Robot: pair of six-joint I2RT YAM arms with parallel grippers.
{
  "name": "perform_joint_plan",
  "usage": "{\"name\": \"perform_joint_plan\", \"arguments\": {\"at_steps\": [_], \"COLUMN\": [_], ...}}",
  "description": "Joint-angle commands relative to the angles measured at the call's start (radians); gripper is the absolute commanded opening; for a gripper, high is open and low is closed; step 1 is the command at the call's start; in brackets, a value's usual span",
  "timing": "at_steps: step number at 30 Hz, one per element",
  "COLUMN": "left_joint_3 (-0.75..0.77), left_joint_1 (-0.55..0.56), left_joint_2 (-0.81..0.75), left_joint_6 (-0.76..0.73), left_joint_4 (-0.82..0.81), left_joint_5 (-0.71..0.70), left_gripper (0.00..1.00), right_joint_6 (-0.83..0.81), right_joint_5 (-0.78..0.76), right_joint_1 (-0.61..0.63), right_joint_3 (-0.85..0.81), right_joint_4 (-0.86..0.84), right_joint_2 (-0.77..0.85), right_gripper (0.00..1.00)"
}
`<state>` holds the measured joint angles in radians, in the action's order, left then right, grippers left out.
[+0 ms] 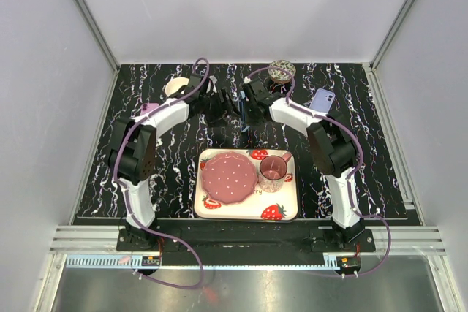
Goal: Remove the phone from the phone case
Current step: Remove the phone case from the phone.
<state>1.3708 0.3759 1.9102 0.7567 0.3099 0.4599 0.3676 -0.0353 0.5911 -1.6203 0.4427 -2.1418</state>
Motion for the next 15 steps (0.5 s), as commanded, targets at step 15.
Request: {"name": "perform_joint_plan", "arguments": {"at_steps": [15], "left_joint_3": [0.205], "left_joint_1": [0.032], "left_joint_2": [0.173], "left_joint_6": [-0.043], "left_joint_4": [0.046], "left_joint_5": [-0.098], "left_gripper": [0.66], "right_joint_6": [-0.001], "right_joint_5": [0.107], "right_joint_1": [0.062], "right_joint_3": [0.031], "right_joint_4": [0.186], "right_joint_2": [-0.006], "right_gripper": [0.0]}}
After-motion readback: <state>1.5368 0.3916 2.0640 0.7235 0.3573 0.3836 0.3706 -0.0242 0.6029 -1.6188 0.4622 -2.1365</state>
